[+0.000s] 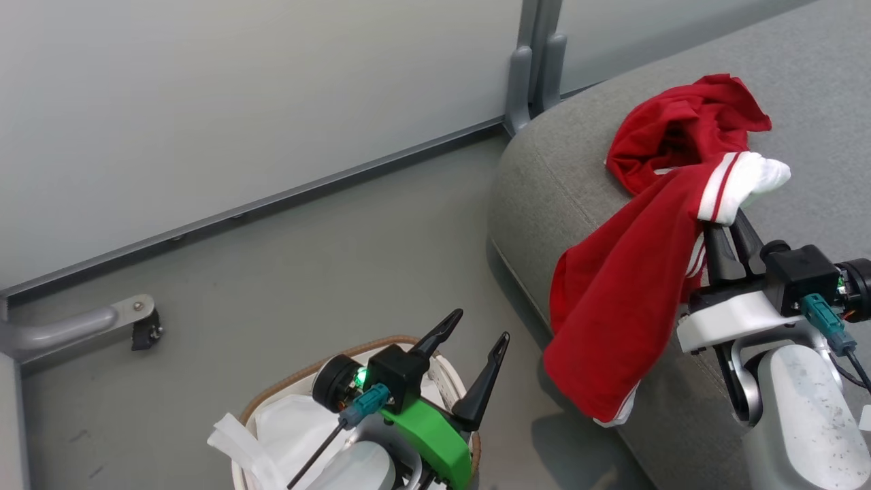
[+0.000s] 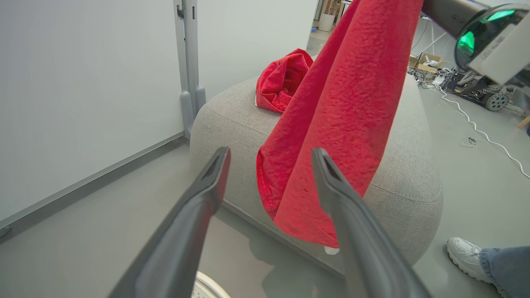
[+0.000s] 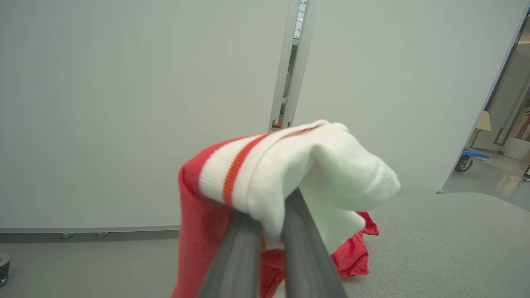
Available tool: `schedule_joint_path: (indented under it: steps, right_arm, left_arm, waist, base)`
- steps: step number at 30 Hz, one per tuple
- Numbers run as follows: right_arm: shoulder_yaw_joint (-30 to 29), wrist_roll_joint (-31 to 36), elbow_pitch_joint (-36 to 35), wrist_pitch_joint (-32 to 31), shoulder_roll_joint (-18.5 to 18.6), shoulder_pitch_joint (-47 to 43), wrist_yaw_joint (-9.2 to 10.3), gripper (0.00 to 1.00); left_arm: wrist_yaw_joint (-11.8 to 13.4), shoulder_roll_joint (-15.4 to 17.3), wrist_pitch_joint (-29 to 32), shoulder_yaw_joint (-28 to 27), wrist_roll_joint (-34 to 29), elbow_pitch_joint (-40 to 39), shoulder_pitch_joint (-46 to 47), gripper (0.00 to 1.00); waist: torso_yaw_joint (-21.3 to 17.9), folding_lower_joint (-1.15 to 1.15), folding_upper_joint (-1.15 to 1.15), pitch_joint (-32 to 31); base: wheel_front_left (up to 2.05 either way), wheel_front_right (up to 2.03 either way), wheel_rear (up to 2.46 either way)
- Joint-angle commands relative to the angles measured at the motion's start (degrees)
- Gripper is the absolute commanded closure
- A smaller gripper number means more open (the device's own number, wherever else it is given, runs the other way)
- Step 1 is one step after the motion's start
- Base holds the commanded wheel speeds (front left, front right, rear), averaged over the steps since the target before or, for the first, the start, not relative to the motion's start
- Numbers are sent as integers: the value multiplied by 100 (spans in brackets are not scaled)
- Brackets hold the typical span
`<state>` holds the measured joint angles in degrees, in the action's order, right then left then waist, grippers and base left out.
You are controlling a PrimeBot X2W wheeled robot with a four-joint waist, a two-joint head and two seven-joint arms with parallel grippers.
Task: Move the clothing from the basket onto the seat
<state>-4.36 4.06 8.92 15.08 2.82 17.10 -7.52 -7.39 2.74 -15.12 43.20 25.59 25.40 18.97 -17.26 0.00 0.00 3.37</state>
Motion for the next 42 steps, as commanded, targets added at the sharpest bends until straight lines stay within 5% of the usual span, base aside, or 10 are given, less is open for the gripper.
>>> schedule_joint_path:
  steps: [1,13,31,36,42]
  right_arm:
    - [-42,12,-40,13,13,106,6,100]
    - [-177,313,-183,13,189,1342,7,100]
    - [-897,476,1764,-54,2528,5571,7,100]
    - [-1109,576,2243,6,2709,5460,7,100]
    - [-1583,579,2383,15,2373,4421,7,100]
  left_arm:
    - [-17,30,-4,8,-23,12,120,0]
    - [-17,41,-4,93,-149,133,412,0]
    - [-18,363,-4,-70,-596,-91,1165,0]
    - [-18,464,-4,-138,-724,-161,1323,0]
    - [-18,542,-4,-174,-830,-199,1431,0]
  waist:
    - [-362,0,0,349]
    - [-130,0,0,841]
    - [566,0,0,2279]
    - [548,0,0,2645]
    - [425,0,0,2935]
  base:
    - [0,0,0]
    - [0,0,0]
    - [0,0,0]
    - [0,0,0]
    - [0,0,0]
